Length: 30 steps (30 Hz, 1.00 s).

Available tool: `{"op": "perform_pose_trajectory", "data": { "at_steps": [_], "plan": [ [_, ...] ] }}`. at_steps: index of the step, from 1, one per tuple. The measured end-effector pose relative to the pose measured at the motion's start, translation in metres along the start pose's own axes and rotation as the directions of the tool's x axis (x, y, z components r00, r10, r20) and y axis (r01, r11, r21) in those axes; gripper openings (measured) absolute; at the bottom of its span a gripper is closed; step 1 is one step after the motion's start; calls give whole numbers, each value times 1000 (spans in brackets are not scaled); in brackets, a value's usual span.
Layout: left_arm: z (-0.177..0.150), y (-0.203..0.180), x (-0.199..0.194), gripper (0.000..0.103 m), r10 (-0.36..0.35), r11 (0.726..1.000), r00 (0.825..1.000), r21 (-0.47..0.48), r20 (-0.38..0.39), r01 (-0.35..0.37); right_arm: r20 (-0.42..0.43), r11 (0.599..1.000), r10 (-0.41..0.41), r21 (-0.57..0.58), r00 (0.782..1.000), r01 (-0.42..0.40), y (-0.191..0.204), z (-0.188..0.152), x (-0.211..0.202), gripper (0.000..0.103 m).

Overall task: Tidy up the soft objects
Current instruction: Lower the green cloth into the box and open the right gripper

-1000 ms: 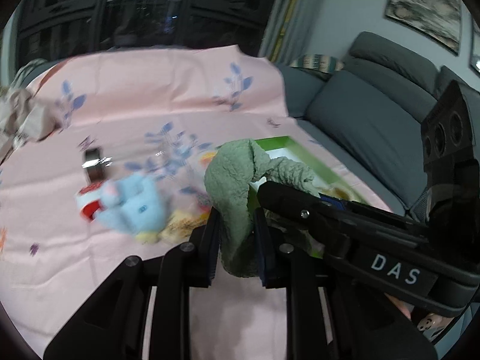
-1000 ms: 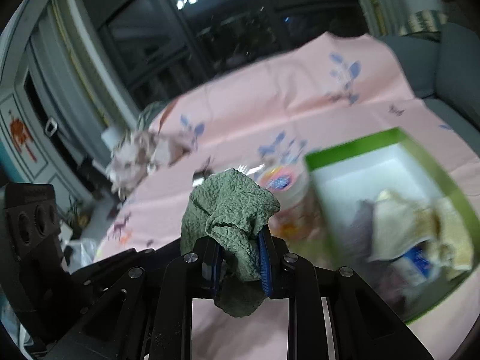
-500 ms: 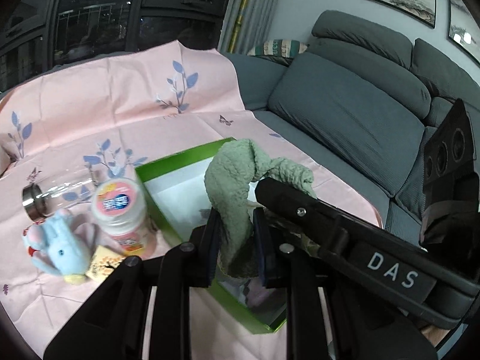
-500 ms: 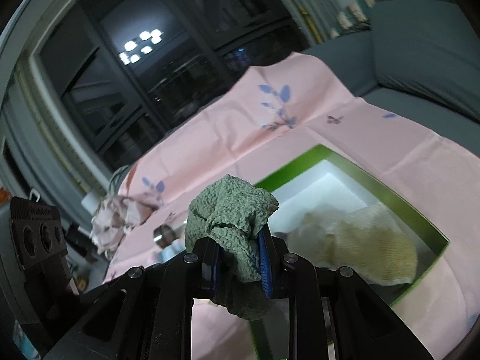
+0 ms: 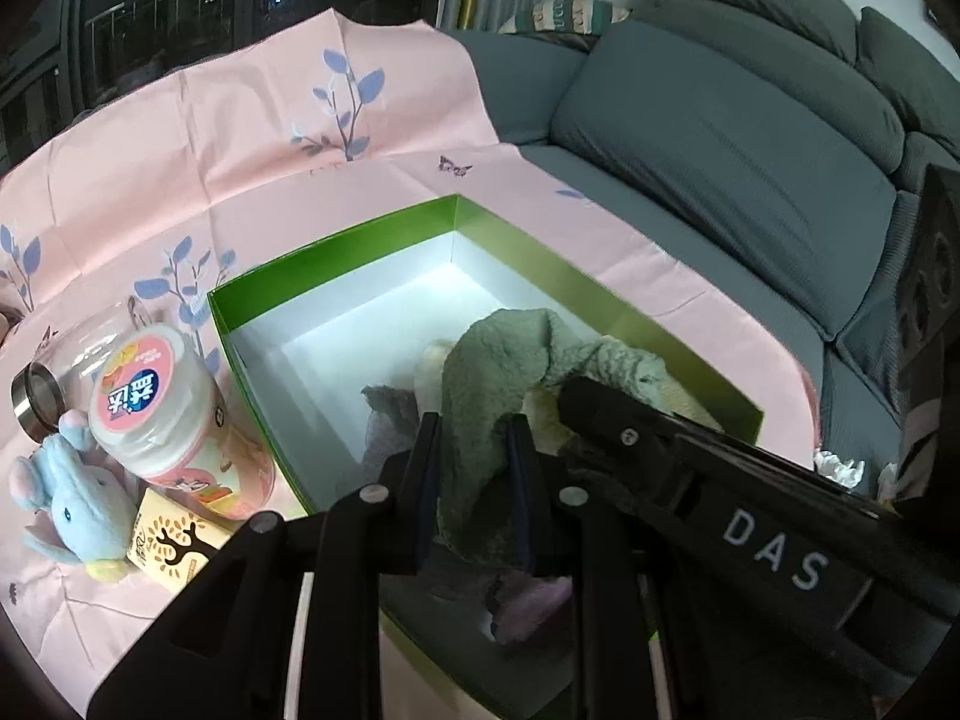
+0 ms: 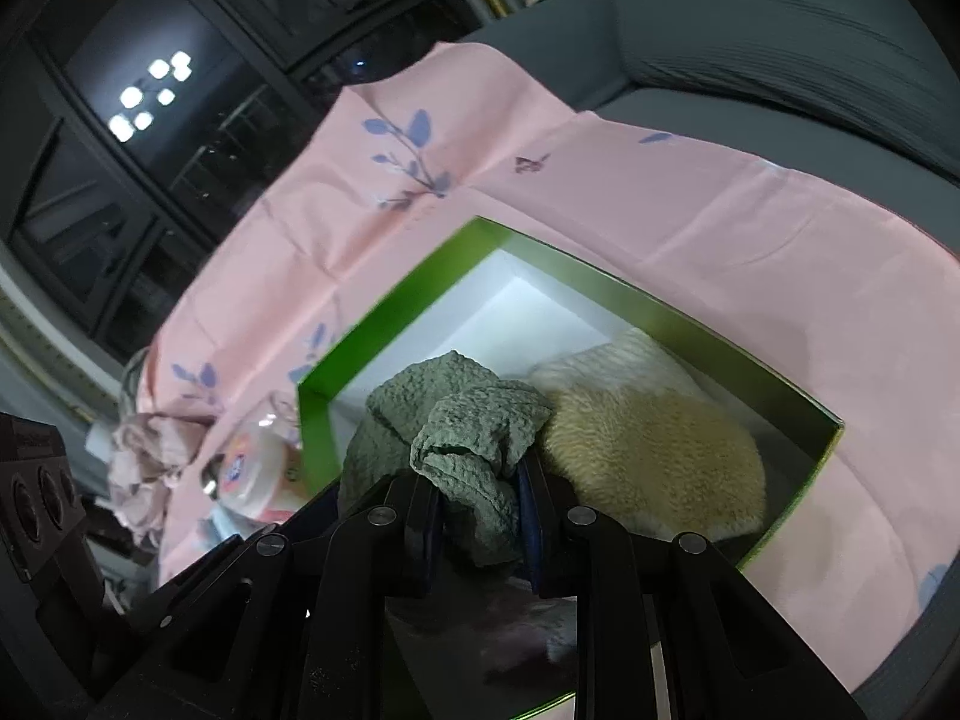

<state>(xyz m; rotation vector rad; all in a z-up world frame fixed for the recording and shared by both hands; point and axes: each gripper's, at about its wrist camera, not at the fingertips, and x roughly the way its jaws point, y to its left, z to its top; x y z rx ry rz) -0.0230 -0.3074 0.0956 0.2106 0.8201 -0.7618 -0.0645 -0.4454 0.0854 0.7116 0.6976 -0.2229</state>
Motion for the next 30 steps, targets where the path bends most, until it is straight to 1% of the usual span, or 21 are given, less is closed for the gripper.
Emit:
{"op": "perform_pose_trajectory", "data": {
  "at_steps": [5,7,9,11,13,18,21,23,24,26,28,30],
  "plan": [
    [-1,4,10,18,-5,1000,999,-25,-44,4,-17,1000,-28,6,999,28,-3,-2,1,24],
    [-2,3,14,21,14,1000,998,-8,-61,-14,-21,1000,-31,3,999,31,-2,-2,2,24],
    [-4,2,18,22,34,999,997,3,-75,-34,-25,1000,-13,-2,1000,13,1,-1,3,24],
    [-5,1,21,22,34,999,996,3,-81,-34,-23,999,-30,-18,999,29,5,-1,4,24],
    [-6,3,22,22,27,1000,996,-11,-85,-28,-19,998,-55,-27,998,54,7,-2,5,24],
    [-6,9,20,22,-3,999,996,-37,-85,0,-23,998,-64,-23,998,63,5,-2,5,24],
    [-6,10,13,21,-13,999,998,-43,-65,10,-21,997,-68,-25,997,68,6,-2,4,24],
    [-6,13,7,21,-46,997,998,-58,-54,43,-10,997,-77,-32,997,77,8,-1,3,25],
    [-7,15,4,21,-56,996,997,-67,-49,52,-4,996,-83,-36,997,83,9,-1,2,28],
    [-7,20,-6,22,-70,994,997,-82,-34,67,7,995,-88,-34,996,88,9,-1,0,45],
    [-7,23,-16,24,-82,992,997,-97,-14,81,22,996,-83,-28,996,84,9,-2,-1,52],
    [-9,28,-30,29,-86,990,996,-109,13,87,41,997,-74,-31,996,76,11,-2,-4,55]
  ]
}}
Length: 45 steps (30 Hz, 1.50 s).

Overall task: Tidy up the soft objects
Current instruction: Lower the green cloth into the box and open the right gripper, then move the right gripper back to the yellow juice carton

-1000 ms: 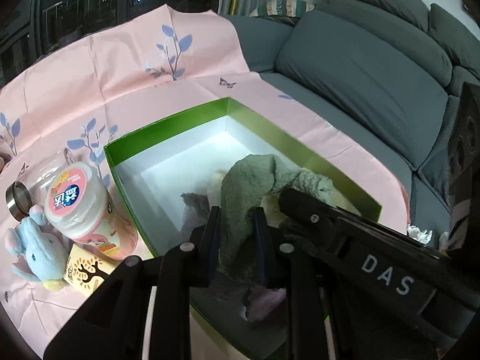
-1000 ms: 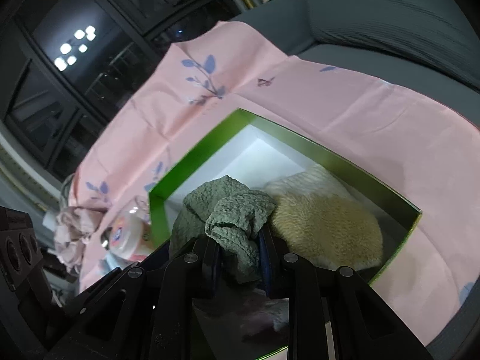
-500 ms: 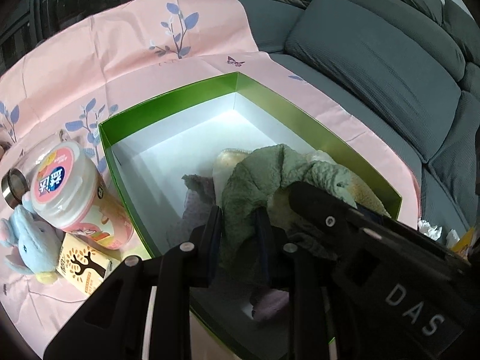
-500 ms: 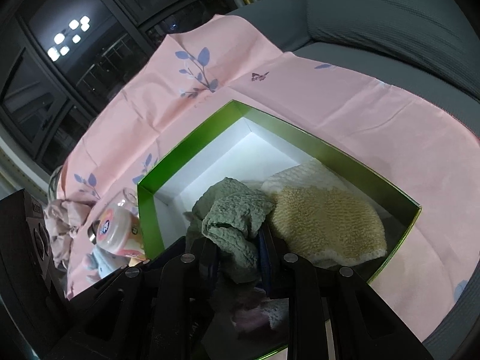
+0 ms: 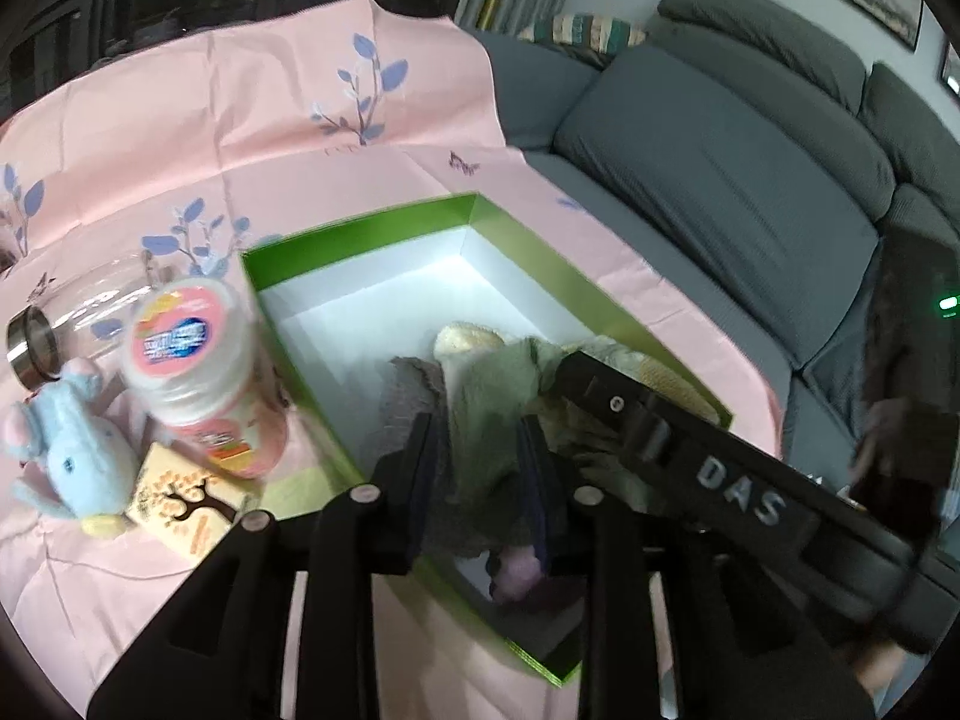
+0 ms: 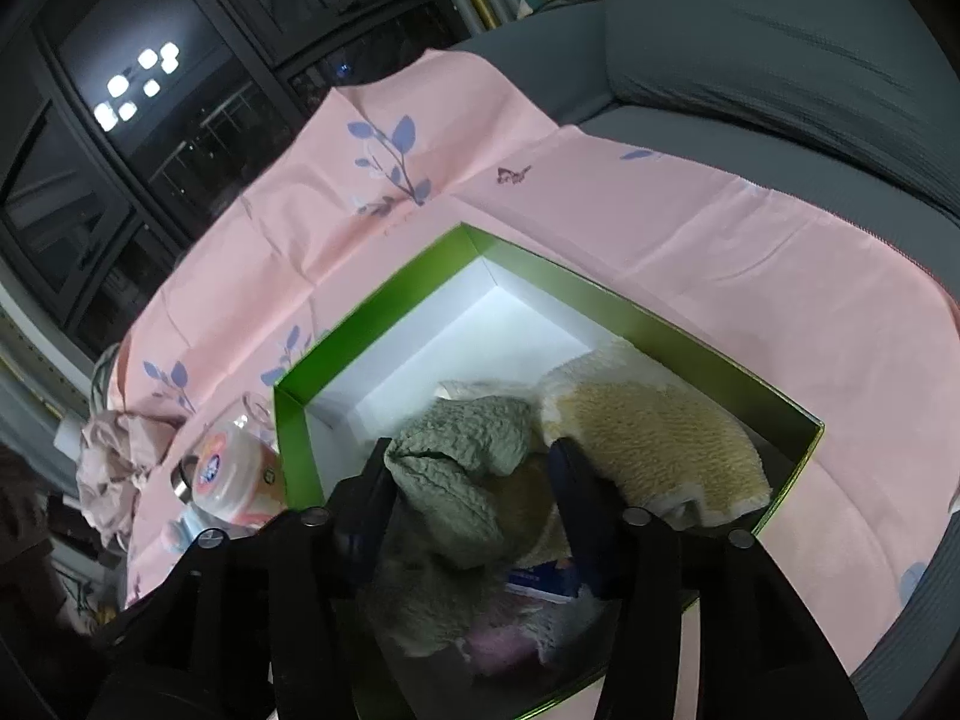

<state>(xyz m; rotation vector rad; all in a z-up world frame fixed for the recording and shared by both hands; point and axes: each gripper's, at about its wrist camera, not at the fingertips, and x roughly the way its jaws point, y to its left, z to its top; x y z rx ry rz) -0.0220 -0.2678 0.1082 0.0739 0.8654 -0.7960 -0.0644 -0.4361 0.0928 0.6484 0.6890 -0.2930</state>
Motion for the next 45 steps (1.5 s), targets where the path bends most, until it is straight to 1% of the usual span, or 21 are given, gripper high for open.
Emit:
{"op": "perform_pose_trajectory", "data": {
  "at_steps": [2,4,5,6,7,8,10,13,15,19,22,25,26,27,28,30,32,35,38,40,45],
  "plan": [
    [-4,5,-17,36,-9,1000,1000,-7,26,10,22,1000,4,-6,1000,-4,3,0,-4,70],
    [-10,15,-35,48,-33,999,998,-30,55,35,44,1000,-2,-13,999,3,6,-1,-8,77],
    [-13,20,-43,51,-37,998,997,-42,68,40,56,1000,-2,-18,998,3,9,-1,-10,78],
    [-17,27,-53,58,-32,998,996,-54,84,36,65,1000,0,-20,998,2,10,-1,-11,78],
    [-21,34,-65,66,-18,997,995,-67,103,25,72,1000,1,-22,997,0,12,-1,-12,81],
    [-25,41,-74,69,-6,997,993,-80,122,16,79,1000,2,-25,997,0,15,-2,-14,84],
    [-36,59,-97,81,27,992,985,-123,168,-6,89,999,5,-39,996,-1,20,-3,-15,87],
    [-55,87,-125,94,94,981,971,-186,220,-53,105,998,-2,-69,994,10,30,-5,-20,90],
    [-71,106,-141,99,152,971,959,-217,239,-100,107,996,-17,-82,994,25,37,-7,-25,94],
    [-99,148,-160,101,240,942,939,-295,248,-163,145,990,18,-141,989,3,59,-13,-42,98],
    [-118,178,-163,101,312,906,921,-364,232,-216,152,982,54,-189,987,-24,82,-21,-49,99],
    [-134,201,-158,101,361,870,904,-431,228,-239,73,965,115,-244,991,-94,108,-33,-38,99],
    [-139,205,-157,101,374,857,903,-452,213,-249,43,962,120,-252,992,-105,115,-37,-31,99],
    [-141,211,-152,101,384,843,906,-468,177,-265,5,958,113,-265,994,-108,123,-43,-22,99],
    [-142,214,-151,101,386,838,909,-471,158,-275,-24,955,98,-277,995,-101,130,-49,-13,99],
    [-144,218,-148,101,404,826,904,-480,136,-297,-80,951,67,-296,995,-88,141,-62,7,99],
    [-147,223,-147,101,417,808,902,-500,115,-310,-139,954,63,-281,988,-101,146,-74,30,99],
    [-149,229,-145,101,395,805,914,-513,89,-298,-217,958,61,-262,974,-118,150,-88,59,99],
    [-151,231,-147,101,421,791,904,-516,72,-328,-227,958,2,-279,974,-67,157,-98,77,99],
    [-152,234,-150,101,417,788,906,-525,73,-321,-224,952,-37,-304,974,-34,161,-101,84,99],
    [-154,241,-155,101,399,774,914,-562,75,-292,-262,950,-24,-307,965,-60,163,-103,99,99]
  ]
}}
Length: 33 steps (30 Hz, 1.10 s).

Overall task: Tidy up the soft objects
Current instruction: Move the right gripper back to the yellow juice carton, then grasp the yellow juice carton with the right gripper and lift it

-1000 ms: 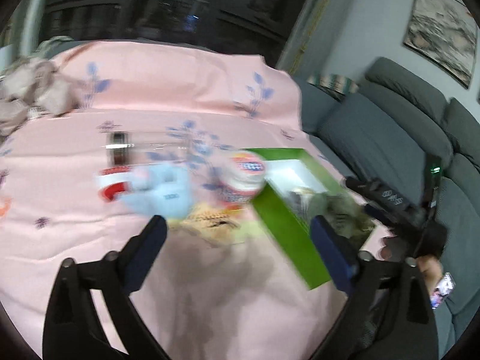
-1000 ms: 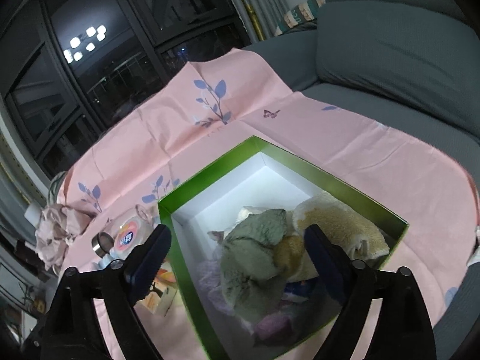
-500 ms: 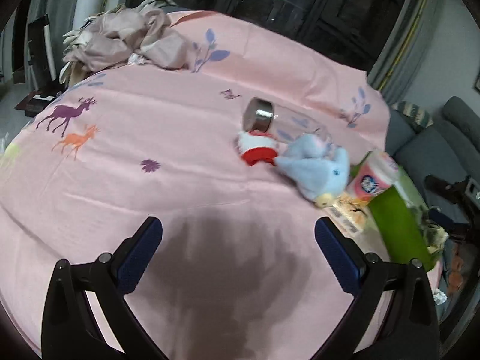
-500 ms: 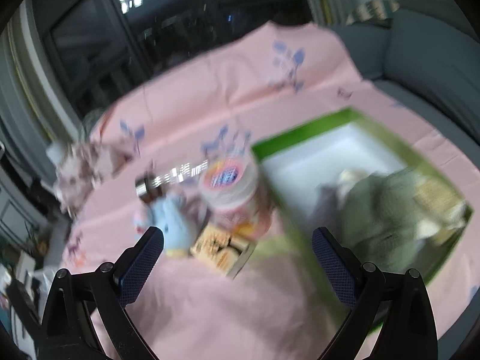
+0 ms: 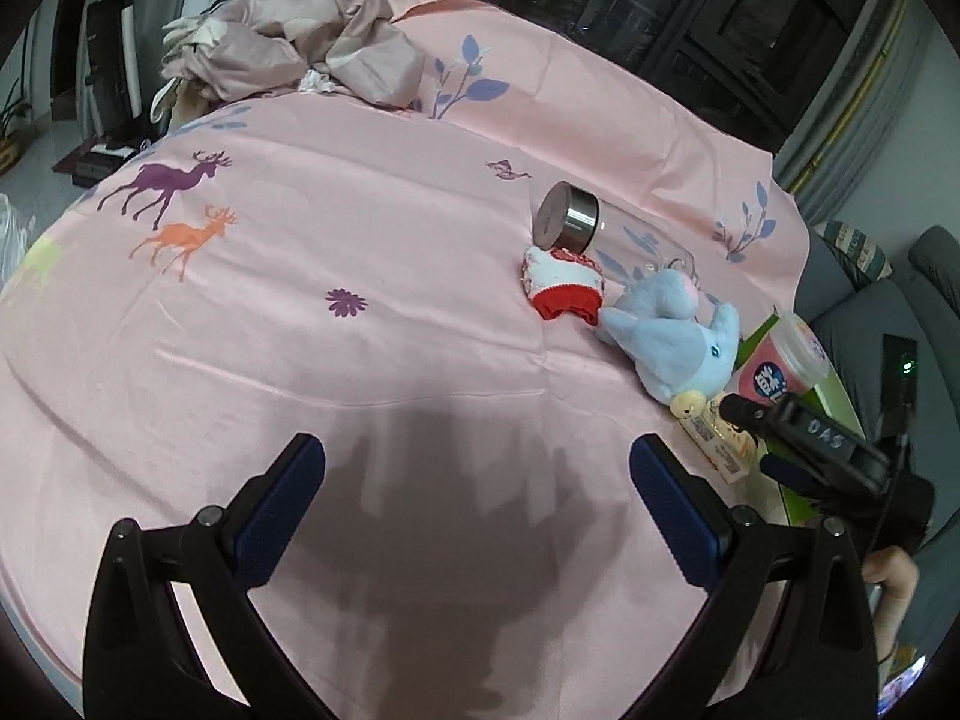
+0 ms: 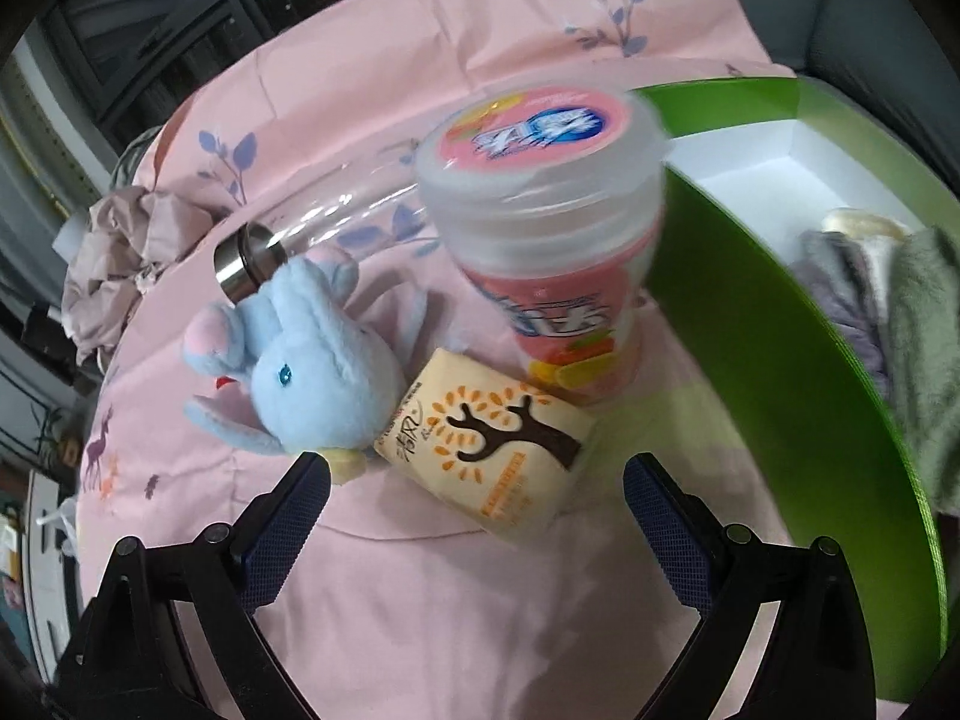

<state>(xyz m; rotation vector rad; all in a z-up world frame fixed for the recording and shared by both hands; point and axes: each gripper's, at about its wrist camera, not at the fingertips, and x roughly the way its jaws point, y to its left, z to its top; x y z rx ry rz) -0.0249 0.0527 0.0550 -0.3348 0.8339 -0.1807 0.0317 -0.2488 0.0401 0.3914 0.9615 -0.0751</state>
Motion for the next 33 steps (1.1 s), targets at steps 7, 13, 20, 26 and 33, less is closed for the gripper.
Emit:
{"op": "perform_pose_trajectory", "data": {
  "at_steps": [7,13,20,26,33],
  "plan": [
    [2,3,-4,101,-9,1000,1000,-18,6,9,17,985,-92,-144,996,93,13,-3,12,80],
    [5,5,-4,101,-34,999,999,-31,-1,34,6,981,-78,-175,997,78,9,-4,1,63],
    [3,1,-2,101,-26,1000,999,-6,-20,26,-63,971,23,-238,998,-37,20,-22,-18,58],
    [2,1,1,101,-13,1000,999,4,-37,13,-136,932,121,-327,983,-160,40,-39,-29,58],
    [-1,-2,5,101,-6,1000,998,23,-59,7,-228,860,221,-413,948,-300,60,-54,-29,58]
  ]
}}
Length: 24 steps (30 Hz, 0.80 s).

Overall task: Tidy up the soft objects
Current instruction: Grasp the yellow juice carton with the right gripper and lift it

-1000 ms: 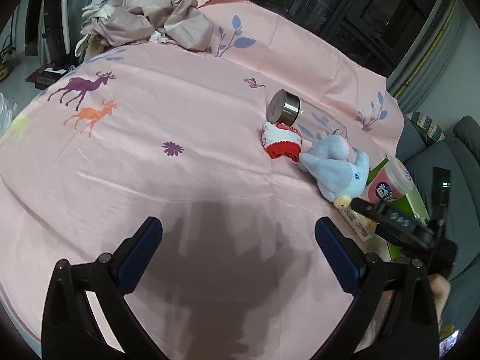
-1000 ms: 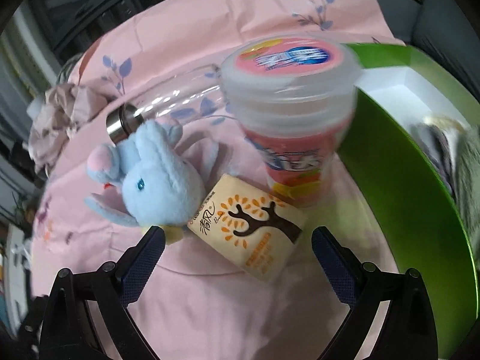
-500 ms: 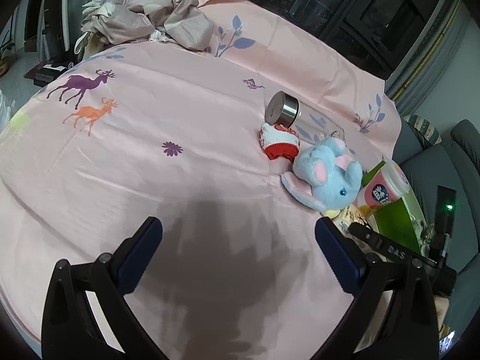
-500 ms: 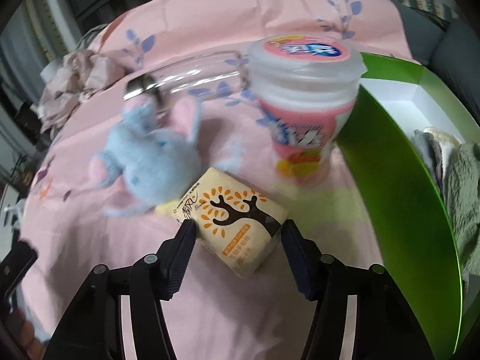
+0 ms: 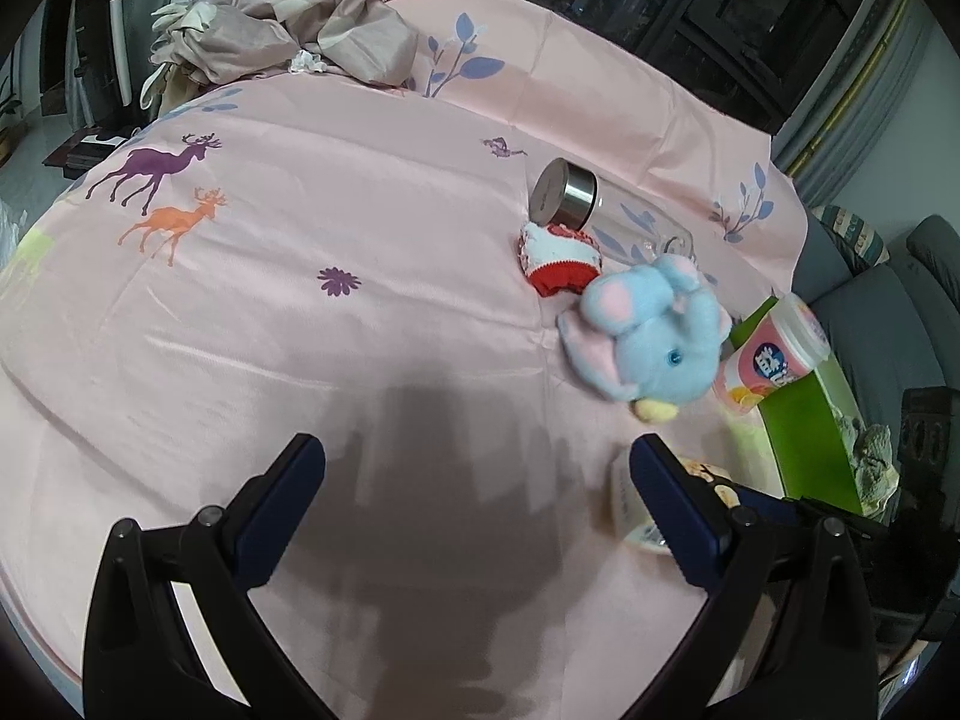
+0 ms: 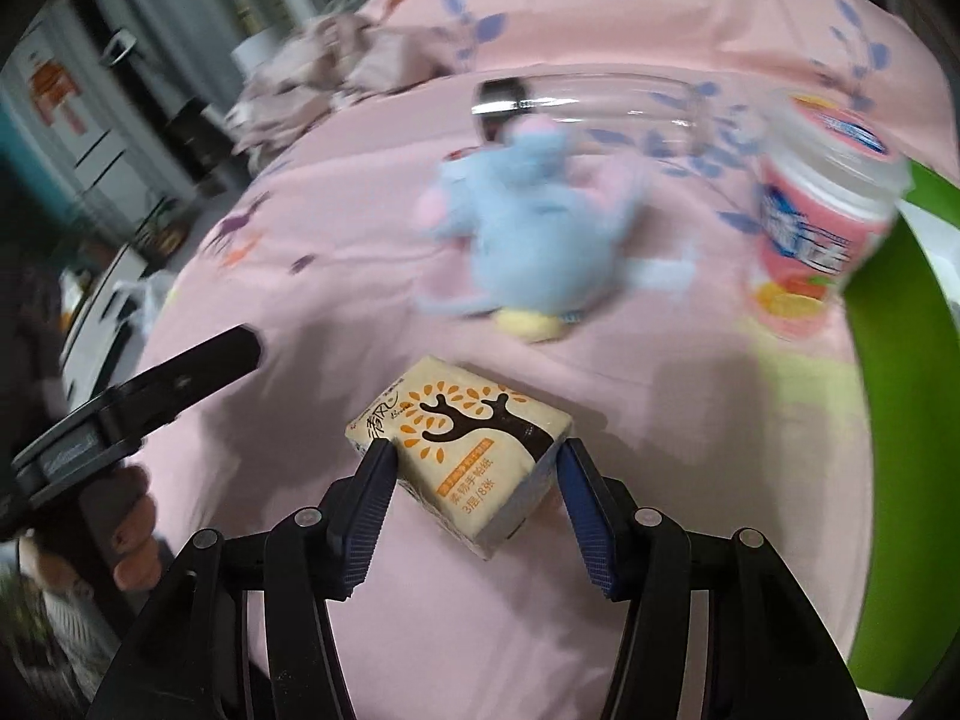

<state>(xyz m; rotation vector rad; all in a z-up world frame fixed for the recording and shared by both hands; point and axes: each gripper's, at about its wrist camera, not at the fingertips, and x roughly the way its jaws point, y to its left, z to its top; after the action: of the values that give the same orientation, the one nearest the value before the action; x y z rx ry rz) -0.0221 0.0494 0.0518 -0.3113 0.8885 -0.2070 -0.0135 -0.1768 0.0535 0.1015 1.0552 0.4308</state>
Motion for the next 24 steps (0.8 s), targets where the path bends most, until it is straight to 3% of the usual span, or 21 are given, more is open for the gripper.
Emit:
{"op": "perform_pose_trajectory", "data": {
  "at_steps": [6,8,12,18,20,22,24],
  "plan": [
    [-3,-4,3,101,0,1000,1000,27,-22,0,23,1000,9,0,1000,-9,-1,2,-4,61],
    [-4,-7,4,101,-5,999,1000,39,-26,6,56,999,-1,35,998,-1,-8,4,-13,76],
    [-10,-17,8,100,-33,997,998,67,-46,36,111,990,9,137,994,-25,-23,6,-28,80],
    [-23,-39,13,88,-97,987,991,117,-91,107,74,964,92,241,993,-108,-31,6,-18,80],
    [-28,-46,16,81,-91,984,991,143,-96,105,50,960,98,260,994,-108,-30,6,-9,80],
    [-34,-52,23,67,-85,982,989,157,-125,104,28,958,95,268,995,-99,-31,4,-2,80],
    [-38,-54,30,62,-96,982,983,148,-158,120,2,958,89,272,996,-87,-30,2,6,80]
  ]
}}
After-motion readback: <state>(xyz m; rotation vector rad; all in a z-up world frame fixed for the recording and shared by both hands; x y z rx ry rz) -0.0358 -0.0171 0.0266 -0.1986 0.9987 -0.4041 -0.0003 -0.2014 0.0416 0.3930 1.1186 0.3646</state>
